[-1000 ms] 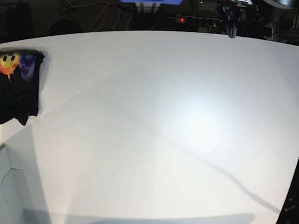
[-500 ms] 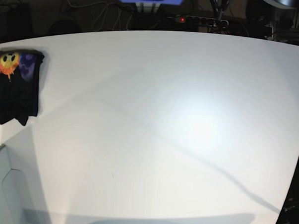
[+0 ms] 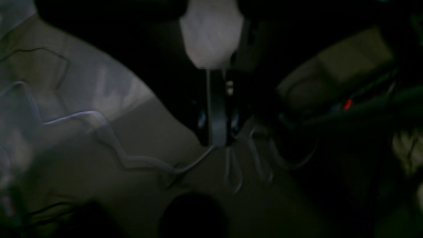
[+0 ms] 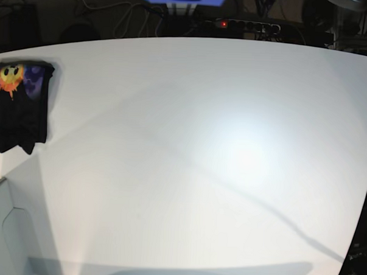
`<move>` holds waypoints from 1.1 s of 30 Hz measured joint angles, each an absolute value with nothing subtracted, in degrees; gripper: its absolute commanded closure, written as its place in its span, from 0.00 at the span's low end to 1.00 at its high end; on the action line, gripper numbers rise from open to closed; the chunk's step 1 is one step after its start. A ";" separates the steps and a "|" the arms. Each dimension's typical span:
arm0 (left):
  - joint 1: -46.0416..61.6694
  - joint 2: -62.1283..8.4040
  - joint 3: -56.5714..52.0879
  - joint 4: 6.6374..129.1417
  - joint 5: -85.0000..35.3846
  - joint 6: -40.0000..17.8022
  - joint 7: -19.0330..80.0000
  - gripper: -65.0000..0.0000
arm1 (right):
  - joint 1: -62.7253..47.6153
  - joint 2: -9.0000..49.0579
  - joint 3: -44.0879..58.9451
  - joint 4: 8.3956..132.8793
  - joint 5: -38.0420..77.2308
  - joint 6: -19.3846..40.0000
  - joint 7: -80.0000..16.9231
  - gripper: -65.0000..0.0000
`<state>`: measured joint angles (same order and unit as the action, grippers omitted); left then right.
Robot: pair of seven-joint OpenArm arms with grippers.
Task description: Fold the T-shirt properly
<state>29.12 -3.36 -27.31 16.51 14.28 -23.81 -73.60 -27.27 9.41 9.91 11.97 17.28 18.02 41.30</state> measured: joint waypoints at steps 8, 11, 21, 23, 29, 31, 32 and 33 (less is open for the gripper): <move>26.39 -4.45 -27.33 11.44 14.09 -23.81 -72.16 1.00 | -20.38 10.02 -0.45 1.98 16.93 18.02 41.39 1.00; 24.99 -4.45 -27.33 11.25 14.22 -23.77 -63.02 1.00 | -19.51 9.98 -2.35 1.37 16.93 18.02 39.64 1.00; 18.92 -4.60 -27.33 11.42 14.13 -23.81 -36.93 0.99 | -17.34 10.13 -2.70 9.43 17.34 18.02 21.91 1.00; 18.04 -4.56 -27.33 11.25 14.15 -23.79 -32.10 0.99 | -17.12 9.96 -2.70 10.13 17.34 18.02 19.97 1.00; 14.50 -4.10 -27.33 11.29 14.06 -23.81 -21.02 0.99 | -13.98 8.99 -2.68 8.54 17.34 18.02 13.96 1.00; 13.58 -4.12 -27.33 11.29 13.93 -23.79 -18.55 0.99 | -13.34 8.95 -2.70 8.64 17.37 18.02 11.84 1.00; 13.26 -4.12 -27.33 11.35 13.96 -23.79 -17.12 0.99 | -12.84 8.84 -2.70 8.56 17.32 18.00 10.24 1.00; 12.93 -4.10 -27.33 11.33 13.93 -23.79 -16.08 0.99 | -12.43 8.75 -2.70 8.51 17.34 18.02 8.82 1.00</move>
<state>12.93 -4.10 -27.33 11.33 13.93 -23.79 -16.08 -12.43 8.75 -2.70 8.51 17.34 18.02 8.82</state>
